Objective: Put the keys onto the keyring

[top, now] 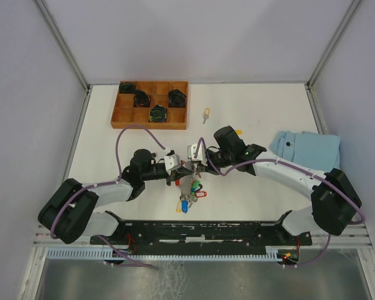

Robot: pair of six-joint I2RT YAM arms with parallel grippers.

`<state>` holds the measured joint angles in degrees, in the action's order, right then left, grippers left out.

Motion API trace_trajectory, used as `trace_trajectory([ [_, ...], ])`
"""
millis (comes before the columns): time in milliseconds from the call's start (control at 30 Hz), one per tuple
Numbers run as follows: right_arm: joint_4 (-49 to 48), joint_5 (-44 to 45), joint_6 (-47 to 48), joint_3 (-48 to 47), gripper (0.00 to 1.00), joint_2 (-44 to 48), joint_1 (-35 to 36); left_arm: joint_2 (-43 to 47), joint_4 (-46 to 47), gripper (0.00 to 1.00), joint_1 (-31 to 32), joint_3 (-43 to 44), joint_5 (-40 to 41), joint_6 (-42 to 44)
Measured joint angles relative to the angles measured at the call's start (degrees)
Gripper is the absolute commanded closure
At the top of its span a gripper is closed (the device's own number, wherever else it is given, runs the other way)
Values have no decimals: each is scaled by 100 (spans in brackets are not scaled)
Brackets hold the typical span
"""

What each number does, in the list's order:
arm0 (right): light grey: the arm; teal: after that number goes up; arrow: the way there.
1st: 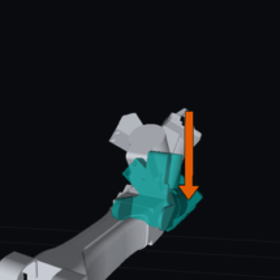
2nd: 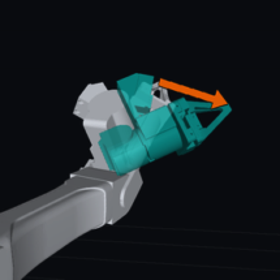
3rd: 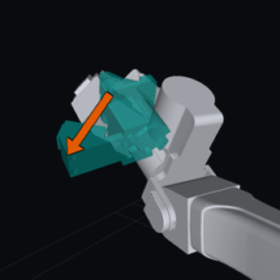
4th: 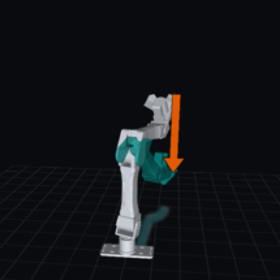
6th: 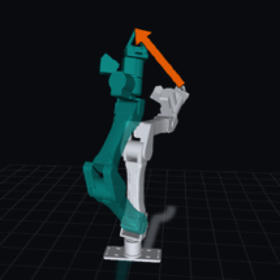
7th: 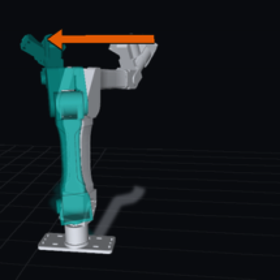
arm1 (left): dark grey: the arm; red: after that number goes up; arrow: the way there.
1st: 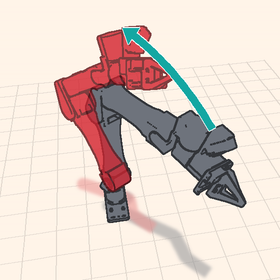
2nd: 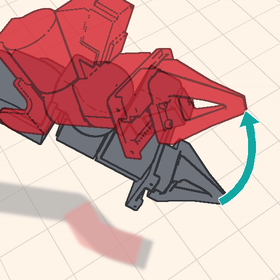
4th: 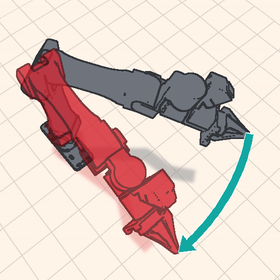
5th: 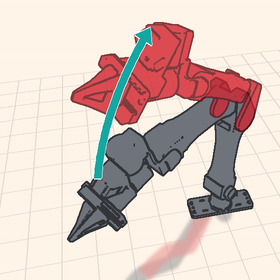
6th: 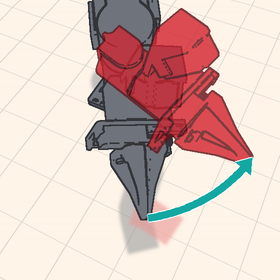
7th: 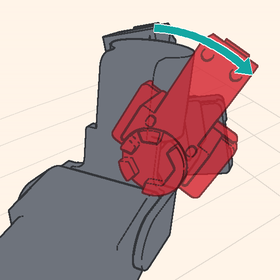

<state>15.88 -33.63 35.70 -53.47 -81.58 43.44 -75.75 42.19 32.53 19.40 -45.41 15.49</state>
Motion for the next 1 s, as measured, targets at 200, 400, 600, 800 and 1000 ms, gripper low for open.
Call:
trace_trajectory([
  [200, -96, 2, -96, 48, 99, -2, 0, -28, 50, 97, -4, -13, 4, -57],
  [400, -203, 15, -162, 87, 99, -2, 0, -31, 175, 97, -7, -70, 7, -170],
  [600, -271, 17, -214, 90, 99, -57, 2, -39, 245, 97, -9, -105, 11, -219],
  [800, -341, -11, -247, 92, 99, -98, 2, -59, 271, 97, -26, -111, 7, -286],
  [1000, -426, -247, -229, 144, 99, -122, 4, -68, 372, 97, -31, -129, -37, -326],
])
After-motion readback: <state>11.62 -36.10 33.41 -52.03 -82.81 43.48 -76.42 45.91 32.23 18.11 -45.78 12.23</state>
